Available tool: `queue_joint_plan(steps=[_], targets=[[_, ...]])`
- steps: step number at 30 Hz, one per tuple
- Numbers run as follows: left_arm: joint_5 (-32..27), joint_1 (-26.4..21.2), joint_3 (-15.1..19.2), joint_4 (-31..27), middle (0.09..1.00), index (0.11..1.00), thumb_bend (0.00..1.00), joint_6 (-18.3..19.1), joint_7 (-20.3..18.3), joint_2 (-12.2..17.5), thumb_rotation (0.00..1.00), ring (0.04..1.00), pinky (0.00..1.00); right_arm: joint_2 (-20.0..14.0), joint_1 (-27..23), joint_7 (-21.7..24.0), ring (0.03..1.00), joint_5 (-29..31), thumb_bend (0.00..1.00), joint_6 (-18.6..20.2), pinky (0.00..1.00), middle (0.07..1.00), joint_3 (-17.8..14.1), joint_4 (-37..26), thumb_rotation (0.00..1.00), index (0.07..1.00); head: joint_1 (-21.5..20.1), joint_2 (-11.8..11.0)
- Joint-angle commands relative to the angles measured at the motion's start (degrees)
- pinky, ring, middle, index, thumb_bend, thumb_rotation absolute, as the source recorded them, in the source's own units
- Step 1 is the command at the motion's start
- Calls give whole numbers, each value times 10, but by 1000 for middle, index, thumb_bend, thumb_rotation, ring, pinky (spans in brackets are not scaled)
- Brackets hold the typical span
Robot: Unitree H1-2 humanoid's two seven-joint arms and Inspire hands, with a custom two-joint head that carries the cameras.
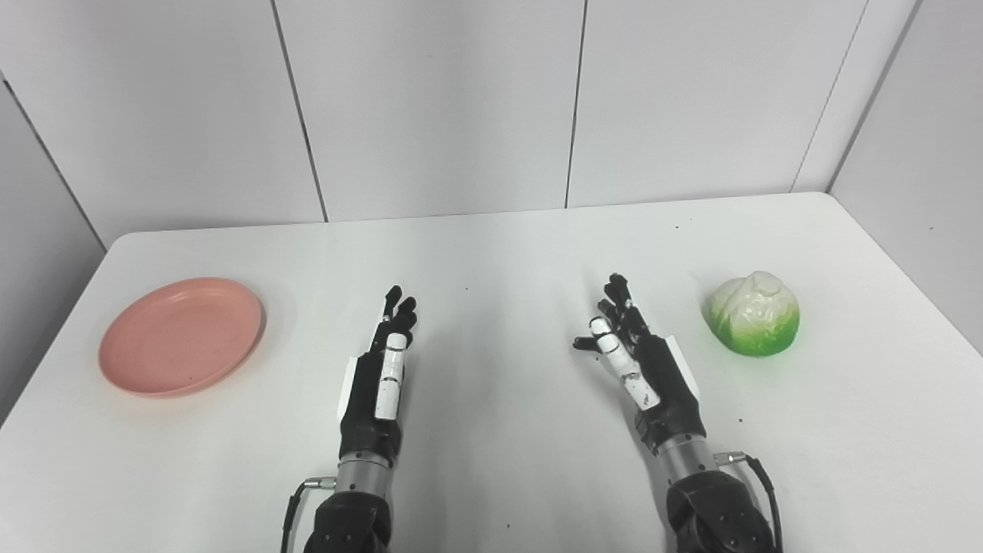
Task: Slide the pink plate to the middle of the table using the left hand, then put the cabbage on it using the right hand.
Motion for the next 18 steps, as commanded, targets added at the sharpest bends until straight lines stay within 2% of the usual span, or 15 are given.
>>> queue_joint_plan(steps=[1,3,5,8,13,15,18], targets=[[-26,-8,9,-1,988,985,578,-32,-16,8,1000,991,996,2,-15,5,1000,6,601,-11,918,1000,-1,-26,731,1000,0,1],[-46,-14,14,-1,999,998,587,-36,-26,10,991,999,1000,-1,-11,8,1000,8,621,-5,987,1000,-1,-34,732,1000,1,3],[-51,-15,16,-9,1000,999,591,-25,-31,12,986,1000,1000,-2,-8,15,1000,24,637,12,995,1000,-2,-46,735,1000,1,4],[-50,-12,12,-29,1000,1000,587,1,-39,17,999,1000,1000,-2,-4,4,1000,11,651,19,1000,1000,-4,-58,731,1000,0,4],[-52,-10,9,-18,1000,1000,627,-11,-50,22,1000,1000,1000,-2,-9,-10,1000,-9,609,-2,1000,1000,-9,-47,723,1000,-2,4],[-53,-9,8,-22,1000,1000,640,-1,-55,24,1000,1000,1000,-2,-12,-12,1000,-13,606,-5,1000,1000,-11,-44,726,1000,-2,4],[-64,-6,10,-22,1000,1000,651,2,-62,23,1000,1000,1000,-2,-14,-3,1000,5,595,-13,1000,1000,-15,-37,711,1000,-2,4]])
